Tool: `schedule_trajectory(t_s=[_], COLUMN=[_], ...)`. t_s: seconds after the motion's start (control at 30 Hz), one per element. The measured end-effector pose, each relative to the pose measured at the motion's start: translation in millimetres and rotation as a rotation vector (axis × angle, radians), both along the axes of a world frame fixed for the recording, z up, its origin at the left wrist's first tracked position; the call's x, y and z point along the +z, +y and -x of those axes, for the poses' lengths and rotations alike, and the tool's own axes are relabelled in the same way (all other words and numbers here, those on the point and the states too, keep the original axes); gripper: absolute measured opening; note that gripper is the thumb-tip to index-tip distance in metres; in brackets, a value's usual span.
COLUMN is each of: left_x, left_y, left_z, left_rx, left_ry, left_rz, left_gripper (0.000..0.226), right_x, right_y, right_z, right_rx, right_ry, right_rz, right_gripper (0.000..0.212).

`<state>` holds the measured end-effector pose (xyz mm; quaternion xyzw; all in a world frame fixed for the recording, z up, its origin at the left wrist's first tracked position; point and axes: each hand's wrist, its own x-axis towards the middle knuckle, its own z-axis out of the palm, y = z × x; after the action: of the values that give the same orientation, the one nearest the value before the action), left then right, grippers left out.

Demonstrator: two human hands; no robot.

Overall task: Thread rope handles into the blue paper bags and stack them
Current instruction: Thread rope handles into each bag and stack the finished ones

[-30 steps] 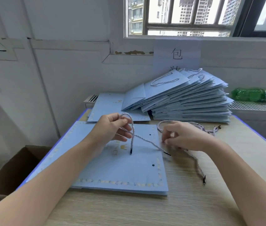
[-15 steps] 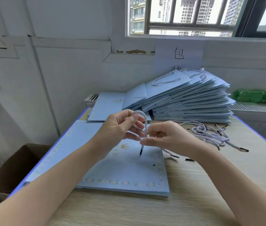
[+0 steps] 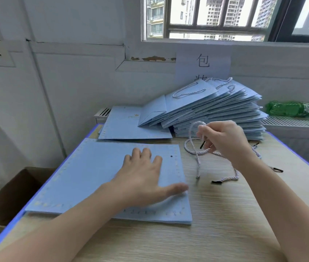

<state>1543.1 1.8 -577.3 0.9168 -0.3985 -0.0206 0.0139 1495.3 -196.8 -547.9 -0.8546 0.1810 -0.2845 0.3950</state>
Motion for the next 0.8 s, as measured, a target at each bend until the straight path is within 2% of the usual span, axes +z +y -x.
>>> schedule_trajectory(t_s=[0.03,0.2,0.37,0.43,0.53,0.6,0.67,0.73,0.8], left_x=[0,-2,1,3,1,-8,-16,-20,-20], left_y=[-3,-9,4,9,16,23,26,25,21], left_z=[5,15,-11,-18,-24,-23,-16,-9,-5], left_rx=[0.012,0.010,-0.051,-0.054,-0.051,-0.049,-0.031,-0.014,0.000], left_ry=[-0.004,0.005,0.104,0.145,0.217,0.221,0.160,0.048,-0.017], left_rz=[-0.022,-0.047,-0.015,-0.029,-0.103,-0.069,0.063,0.195,0.244], left_gripper=[0.101,0.071,0.072,0.078,0.100,0.113,0.113,0.105,0.099], right_x=[0,2,-3,-5,-6,-5,-7,-8,-10], right_y=[0,14,22,22,24,29,34,40,45], right_z=[1,4,2,3,3,2,0,0,1], right_rx=[0.019,0.293,0.517,0.587,0.594,0.555,0.538,0.552,0.604], right_ry=[-0.010,0.063,0.094,0.093,0.150,0.214,0.235,0.250,0.326], right_rz=[-0.058,-0.493,-0.635,-0.653,-0.552,-0.361,-0.172,-0.082,-0.010], right_gripper=[0.028,0.027,0.006,0.011,0.012,0.013,0.016,0.013,0.014])
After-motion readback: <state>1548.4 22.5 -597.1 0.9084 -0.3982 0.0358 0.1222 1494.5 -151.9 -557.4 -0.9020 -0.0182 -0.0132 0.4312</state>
